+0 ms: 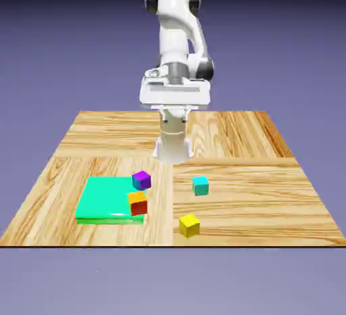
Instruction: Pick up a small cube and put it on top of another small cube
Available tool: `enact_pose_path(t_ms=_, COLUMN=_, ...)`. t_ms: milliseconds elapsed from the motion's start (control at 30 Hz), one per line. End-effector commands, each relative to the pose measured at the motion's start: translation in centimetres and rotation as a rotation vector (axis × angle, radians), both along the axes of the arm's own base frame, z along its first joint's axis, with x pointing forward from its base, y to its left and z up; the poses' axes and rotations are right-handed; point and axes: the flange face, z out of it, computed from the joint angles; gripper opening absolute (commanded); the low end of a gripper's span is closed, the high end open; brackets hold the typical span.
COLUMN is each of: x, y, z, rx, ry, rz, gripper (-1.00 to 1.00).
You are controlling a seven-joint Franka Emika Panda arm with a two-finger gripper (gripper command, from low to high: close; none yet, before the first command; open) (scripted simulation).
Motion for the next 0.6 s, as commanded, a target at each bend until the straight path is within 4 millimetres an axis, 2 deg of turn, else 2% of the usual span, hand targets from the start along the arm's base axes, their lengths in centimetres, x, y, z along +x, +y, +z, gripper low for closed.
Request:
enact_pose_path(t_ms=0, x=0.8, y=0.3, z=-0.7, rx=-0.011, ry=0.041, rz=0.015, gripper=0.00)
enact_pose_path(t_ms=300, x=7.4, y=2.8, z=-8.3, rx=-0.108, ry=0.405, rz=0.151, gripper=0.00)
enact_pose_path(t_ms=567, x=11.2, y=5.0, z=-16.9, rx=-0.195, ry=0.728, rz=0.277, gripper=0.00)
